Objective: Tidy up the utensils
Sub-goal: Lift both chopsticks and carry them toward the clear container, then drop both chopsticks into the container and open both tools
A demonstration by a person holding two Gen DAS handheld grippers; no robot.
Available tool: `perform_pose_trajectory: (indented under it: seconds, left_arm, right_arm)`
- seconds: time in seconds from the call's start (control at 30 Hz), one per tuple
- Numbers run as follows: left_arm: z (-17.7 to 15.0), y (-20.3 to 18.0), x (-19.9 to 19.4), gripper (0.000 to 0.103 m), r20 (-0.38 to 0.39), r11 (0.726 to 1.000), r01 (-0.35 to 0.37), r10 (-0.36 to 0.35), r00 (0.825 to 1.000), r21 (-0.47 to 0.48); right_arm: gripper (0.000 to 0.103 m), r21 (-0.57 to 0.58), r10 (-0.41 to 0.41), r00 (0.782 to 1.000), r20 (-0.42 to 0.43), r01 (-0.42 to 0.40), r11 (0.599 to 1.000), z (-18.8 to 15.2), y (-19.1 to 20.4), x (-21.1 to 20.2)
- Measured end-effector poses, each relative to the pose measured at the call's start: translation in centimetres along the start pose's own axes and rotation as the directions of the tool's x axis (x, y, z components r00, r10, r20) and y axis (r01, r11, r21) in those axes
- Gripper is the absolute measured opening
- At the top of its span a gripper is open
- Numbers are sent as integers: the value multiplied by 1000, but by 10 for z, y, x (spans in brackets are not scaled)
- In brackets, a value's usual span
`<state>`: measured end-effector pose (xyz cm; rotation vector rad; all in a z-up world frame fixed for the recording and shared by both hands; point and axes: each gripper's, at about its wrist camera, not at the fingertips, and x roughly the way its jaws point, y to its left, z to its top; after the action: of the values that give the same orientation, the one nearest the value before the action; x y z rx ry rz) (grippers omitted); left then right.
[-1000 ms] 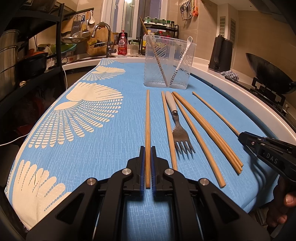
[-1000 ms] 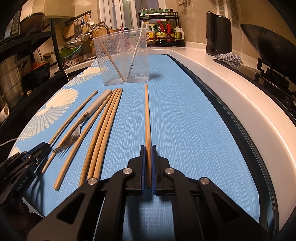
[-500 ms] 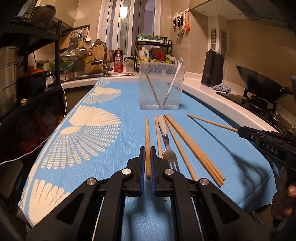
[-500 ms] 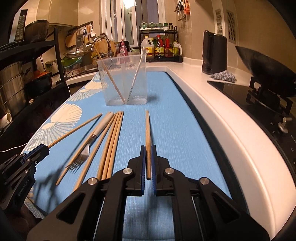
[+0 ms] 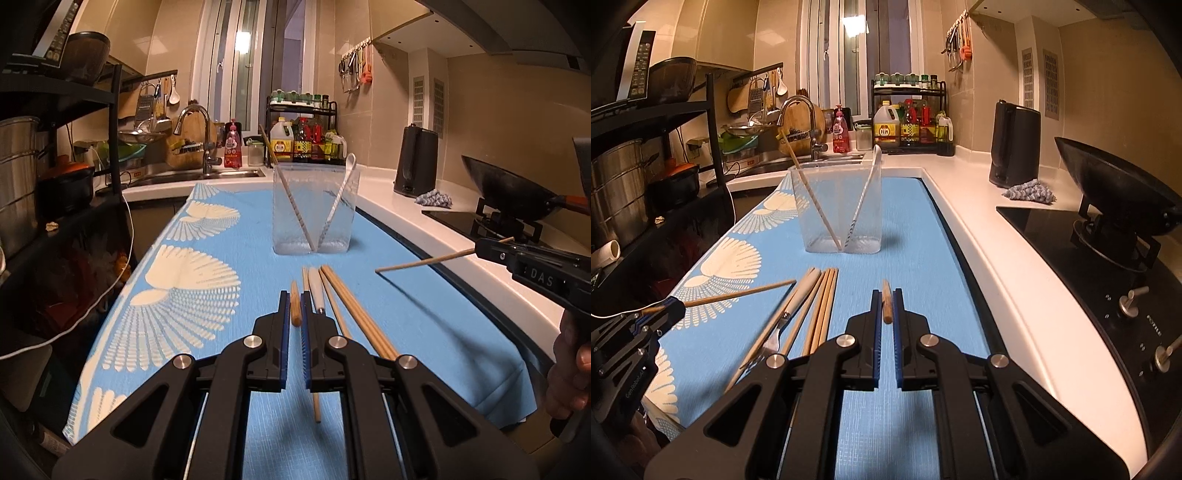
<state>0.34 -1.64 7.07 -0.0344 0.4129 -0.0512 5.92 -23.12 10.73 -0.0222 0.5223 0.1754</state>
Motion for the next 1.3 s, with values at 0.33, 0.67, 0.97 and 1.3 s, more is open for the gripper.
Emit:
perform_pose_trajectory:
  seconds: [0.33,0.67,0.97,1.3]
  left_arm:
    - [56,18,-5,6,80,1000,9,-9,997,-8]
    - [102,40,12,6,-4,994,66,-67,998,-85]
    - [141,48,25,6,-39,985,131,-136,990,-109]
    - [194,50,57,6,-48,977,172,-179,983,-123]
  right_arm:
    - [6,-30,25,999,36,-24,999,51,-1,-9]
    - [6,-52,57,998,-8,-58,997,89,1,-1]
    - [6,-57,104,994,-21,-105,993,122,4,5]
    - [6,-76,148,989,24,-146,986,182,15,20]
